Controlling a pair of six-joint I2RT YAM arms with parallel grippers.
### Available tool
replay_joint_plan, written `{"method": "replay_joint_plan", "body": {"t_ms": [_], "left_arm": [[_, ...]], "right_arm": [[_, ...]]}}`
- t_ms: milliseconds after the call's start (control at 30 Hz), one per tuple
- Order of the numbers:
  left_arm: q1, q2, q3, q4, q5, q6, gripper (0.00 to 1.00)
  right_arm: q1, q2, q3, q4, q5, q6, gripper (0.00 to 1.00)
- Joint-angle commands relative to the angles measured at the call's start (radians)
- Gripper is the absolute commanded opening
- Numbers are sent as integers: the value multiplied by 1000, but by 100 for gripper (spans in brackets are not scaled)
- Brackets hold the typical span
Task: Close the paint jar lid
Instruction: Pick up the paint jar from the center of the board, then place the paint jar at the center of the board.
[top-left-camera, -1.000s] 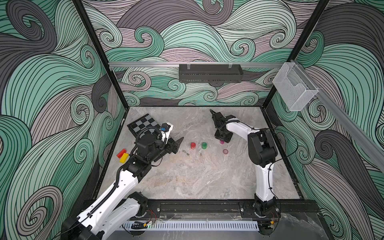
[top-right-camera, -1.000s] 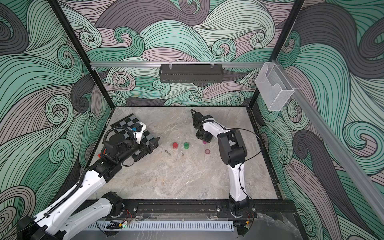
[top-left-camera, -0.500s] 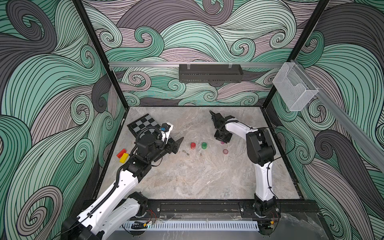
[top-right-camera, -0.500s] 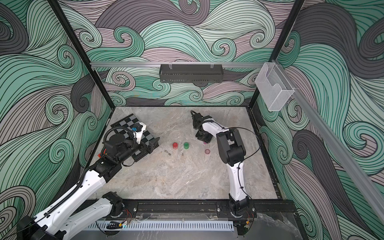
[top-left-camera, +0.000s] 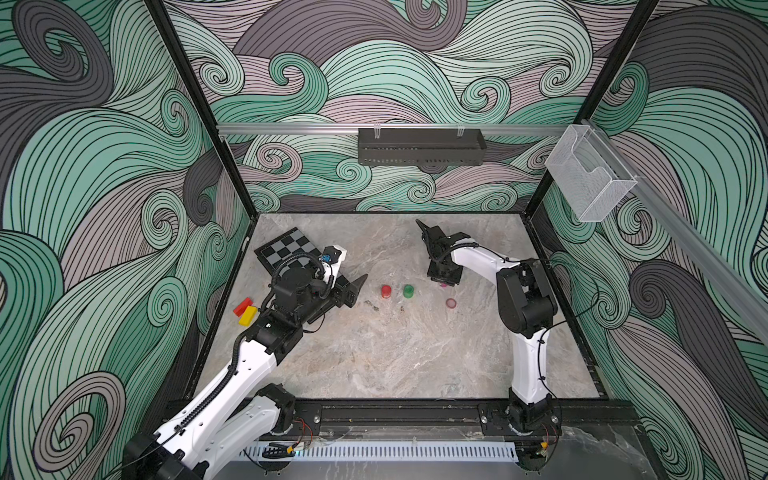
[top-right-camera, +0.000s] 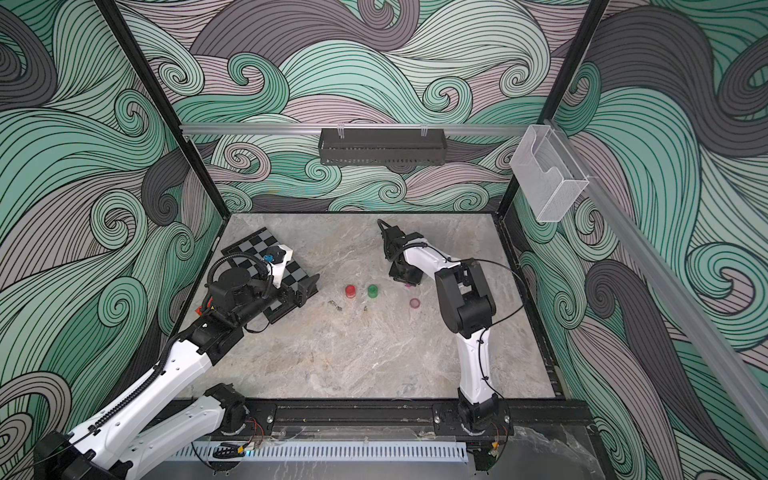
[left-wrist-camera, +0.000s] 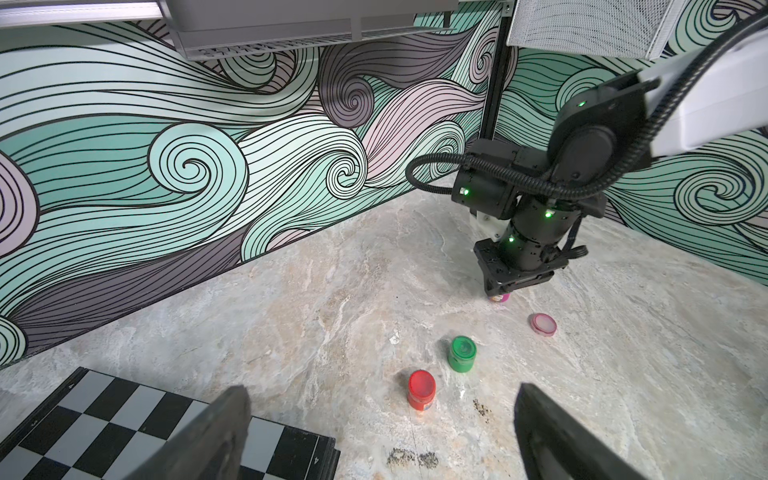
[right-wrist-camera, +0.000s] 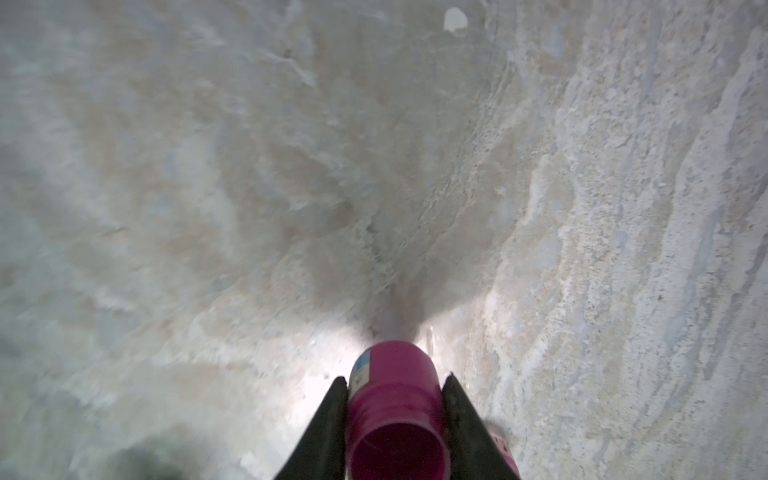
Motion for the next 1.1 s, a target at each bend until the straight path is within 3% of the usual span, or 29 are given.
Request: {"method": "replay_joint_plan", "body": {"t_ms": [0,400,667,1067], "left_arm": [[0,-6,37,12,9,1,99],[-1,4,29,18,-9,10,99],[-1,25,28,17,-14,16,99],[-1,31,21,17,-32,25,99]], "right_arm": [[36,-119,-35,48,23,-80,35],[286,-388,-372,226,-82,-341,35],[382,-347,-461,276,-91,-445,39],[395,-281,-480,304,-142,-496,46]]}}
